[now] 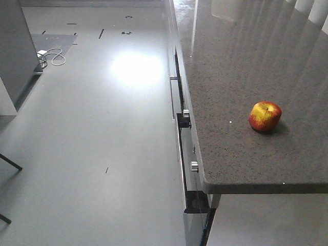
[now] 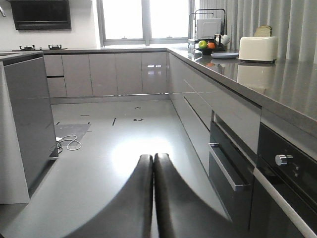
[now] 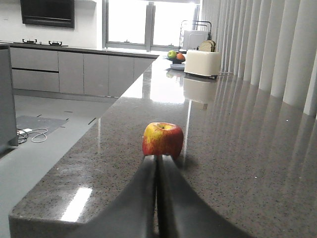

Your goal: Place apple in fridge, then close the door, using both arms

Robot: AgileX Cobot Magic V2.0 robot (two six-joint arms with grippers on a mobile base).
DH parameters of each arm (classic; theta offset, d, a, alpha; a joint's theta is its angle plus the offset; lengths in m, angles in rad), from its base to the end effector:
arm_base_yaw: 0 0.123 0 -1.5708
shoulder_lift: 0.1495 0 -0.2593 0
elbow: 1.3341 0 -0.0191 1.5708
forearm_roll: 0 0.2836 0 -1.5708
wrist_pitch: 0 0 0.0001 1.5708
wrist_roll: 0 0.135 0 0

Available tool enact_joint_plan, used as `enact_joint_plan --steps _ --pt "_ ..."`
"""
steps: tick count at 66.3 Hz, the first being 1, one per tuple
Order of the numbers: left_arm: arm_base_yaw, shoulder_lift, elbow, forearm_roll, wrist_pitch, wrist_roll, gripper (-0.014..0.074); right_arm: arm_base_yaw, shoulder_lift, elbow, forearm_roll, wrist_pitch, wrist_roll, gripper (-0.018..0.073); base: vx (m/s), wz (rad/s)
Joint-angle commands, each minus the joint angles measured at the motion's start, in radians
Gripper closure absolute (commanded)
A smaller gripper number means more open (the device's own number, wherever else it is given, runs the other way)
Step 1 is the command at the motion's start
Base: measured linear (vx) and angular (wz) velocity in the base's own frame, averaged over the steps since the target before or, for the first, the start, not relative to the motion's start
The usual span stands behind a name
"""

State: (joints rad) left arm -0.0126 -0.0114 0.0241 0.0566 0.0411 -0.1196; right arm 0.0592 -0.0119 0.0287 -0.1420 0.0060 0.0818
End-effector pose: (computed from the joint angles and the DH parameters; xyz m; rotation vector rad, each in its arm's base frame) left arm 0.1595 -0.0017 0.2033 -0.0406 1.5371 -0.0583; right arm 0.1592 0.0093 0.2062 -0.0892 1.5037 -0.0014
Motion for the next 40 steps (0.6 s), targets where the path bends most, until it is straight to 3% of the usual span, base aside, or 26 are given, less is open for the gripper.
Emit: enact_joint_plan --steps 1,12,21,40 --pt "0.003 -0.014 -0.017 -0.001 -0.074 -0.005 0.0603 0.0 -0.012 -0.004 -0.01 -0.069 -0.009 0.0562 0.0 0.0" --pt "0.003 -0.014 -0.017 -0.001 -0.074 -0.005 0.0603 0.0 -0.012 -0.004 -0.009 -0.1 -0.003 0.0562 0.0 0.0" --pt "0.003 -0.014 -0.017 -0.001 -0.074 -0.005 0.0603 0.0 -0.009 -0.047 0.053 -0.102 0.02 0.0562 0.0 0.0" --pt "0.003 -0.014 -0.017 -0.001 -0.074 -0.005 0.0603 0.0 0.165 -0.343 0.054 0.259 0.02 0.0562 0.0 0.0"
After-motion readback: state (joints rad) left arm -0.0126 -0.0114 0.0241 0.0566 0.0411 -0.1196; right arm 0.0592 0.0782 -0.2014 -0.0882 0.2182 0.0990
